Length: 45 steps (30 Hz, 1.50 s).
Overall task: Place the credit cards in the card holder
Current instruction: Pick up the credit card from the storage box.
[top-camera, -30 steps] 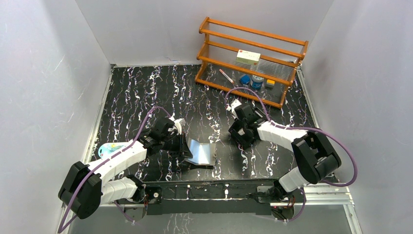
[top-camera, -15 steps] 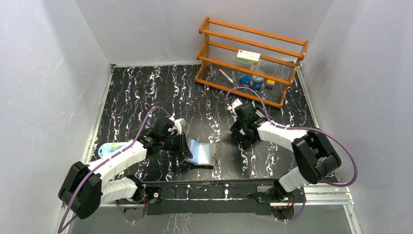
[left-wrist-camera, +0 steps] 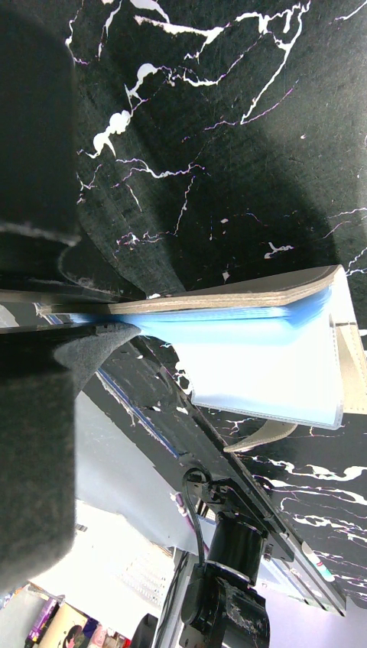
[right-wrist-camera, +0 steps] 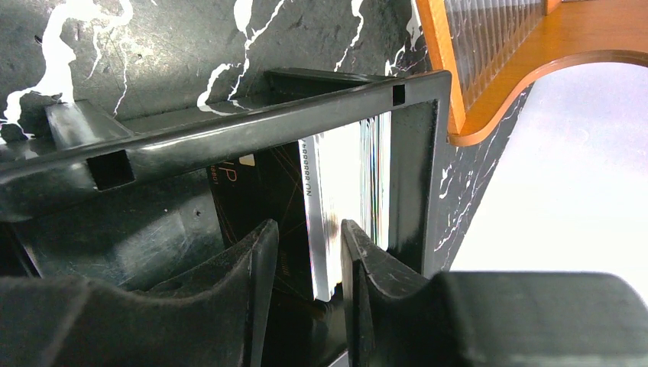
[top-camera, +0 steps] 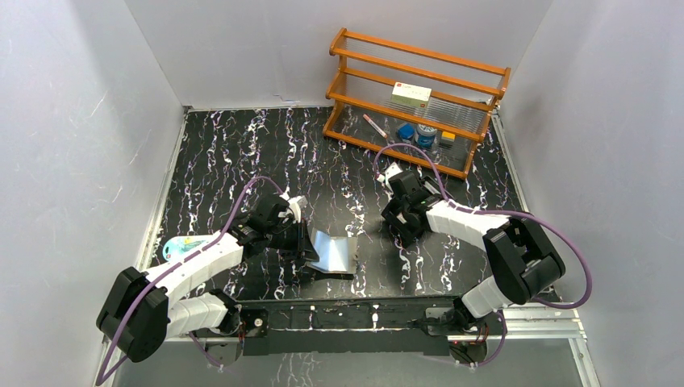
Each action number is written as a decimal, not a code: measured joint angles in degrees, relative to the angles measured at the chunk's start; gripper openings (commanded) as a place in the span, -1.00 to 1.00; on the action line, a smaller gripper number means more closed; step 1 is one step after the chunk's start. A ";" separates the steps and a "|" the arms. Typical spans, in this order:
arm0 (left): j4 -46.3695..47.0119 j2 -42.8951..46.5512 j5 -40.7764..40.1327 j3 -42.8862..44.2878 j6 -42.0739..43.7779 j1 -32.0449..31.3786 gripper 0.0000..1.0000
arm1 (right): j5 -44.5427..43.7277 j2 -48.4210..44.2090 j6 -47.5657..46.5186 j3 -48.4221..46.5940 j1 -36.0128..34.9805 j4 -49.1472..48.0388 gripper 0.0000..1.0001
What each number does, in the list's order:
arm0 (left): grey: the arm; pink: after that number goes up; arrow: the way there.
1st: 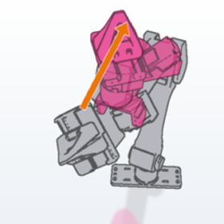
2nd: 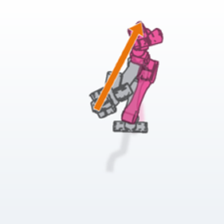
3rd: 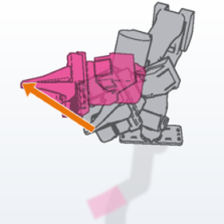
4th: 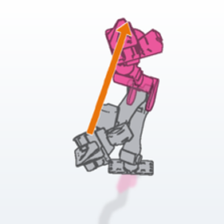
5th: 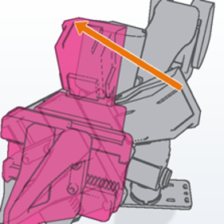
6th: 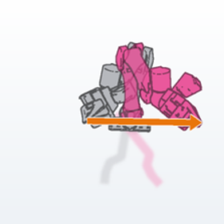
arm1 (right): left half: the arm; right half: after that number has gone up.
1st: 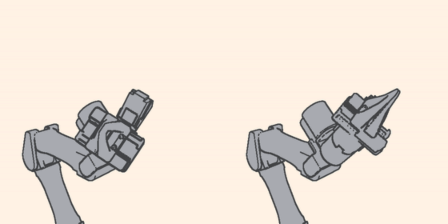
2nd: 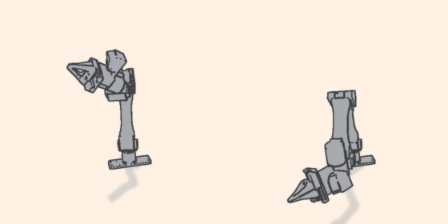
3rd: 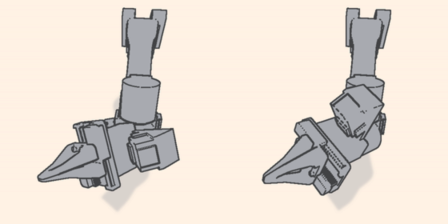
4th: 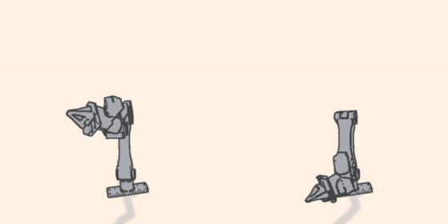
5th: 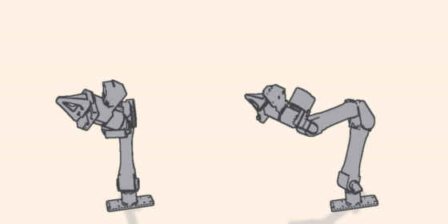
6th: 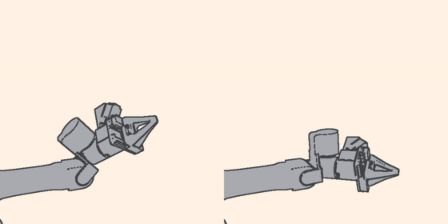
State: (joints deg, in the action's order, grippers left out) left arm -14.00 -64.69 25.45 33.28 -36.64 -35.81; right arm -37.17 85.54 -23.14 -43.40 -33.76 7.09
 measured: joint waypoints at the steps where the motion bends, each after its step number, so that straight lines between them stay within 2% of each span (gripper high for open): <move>1: 0.00 0.00 0.00 0.00 0.02 0.00 -1.00 | -0.04 0.00 0.02 0.00 0.00 0.00 -0.18; 3: 0.00 0.00 0.00 0.00 0.02 0.00 -1.00 | -0.09 0.00 0.04 0.00 0.00 0.00 -0.46; 5: 0.00 0.00 0.00 0.00 0.02 0.00 -1.00 | 0.02 0.00 -0.02 0.00 -0.02 0.04 -0.57; 8: -0.02 0.00 -0.02 0.00 0.02 0.00 -1.00 | -0.26 -0.09 0.02 -0.50 0.00 -0.02 -0.57; 14: -0.02 0.00 -0.13 0.00 0.02 0.00 -1.00 | -0.39 -0.13 -0.24 -0.66 0.00 -0.02 -0.70; 18: -0.02 0.00 -0.15 0.00 0.02 0.00 -1.00 | -0.35 -0.13 -0.20 -1.11 0.00 0.50 -0.55; 21: -0.02 0.00 -0.15 0.00 0.02 0.00 -1.00 | -0.24 -0.13 0.07 -1.73 0.00 1.62 -0.53; 25: -0.02 0.00 -0.15 0.00 0.02 0.00 -1.00 | -0.22 -0.13 0.04 -2.25 0.00 2.62 -0.65; 29: -0.04 0.00 -0.15 0.00 0.02 0.00 -1.00 | -0.13 -0.13 0.11 -2.58 0.00 3.56 -0.97; 34: -0.20 0.00 -0.15 0.00 0.02 0.00 -1.00 | 0.52 -0.39 0.22 -2.60 0.00 3.67 -1.00; 35: -0.17 0.00 -0.15 0.00 0.02 0.00 -1.00 | 0.76 -0.44 0.22 -2.60 0.00 3.67 -0.95; 38: -0.20 -0.02 -0.15 0.04 0.02 0.00 -1.00 | 1.36 -0.44 0.24 -2.60 0.00 3.69 -0.23; 41: -0.17 -0.02 -0.15 0.26 0.04 0.00 -1.00 | 1.05 -0.44 -0.13 -2.64 0.00 3.65 0.15; 43: -0.20 -0.07 -0.13 0.39 0.04 0.00 -1.00 | 0.59 -0.44 -0.94 -2.64 0.00 3.52 0.27; 45: -0.17 -0.24 -0.13 0.44 0.07 0.00 -1.00 | 0.00 -0.42 -1.55 -2.64 0.00 3.26 0.30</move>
State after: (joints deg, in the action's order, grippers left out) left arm -14.17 -64.93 25.32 33.71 -36.58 -35.81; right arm -37.17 85.12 -24.69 -46.04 -33.76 10.35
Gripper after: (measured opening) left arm 0.076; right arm 0.622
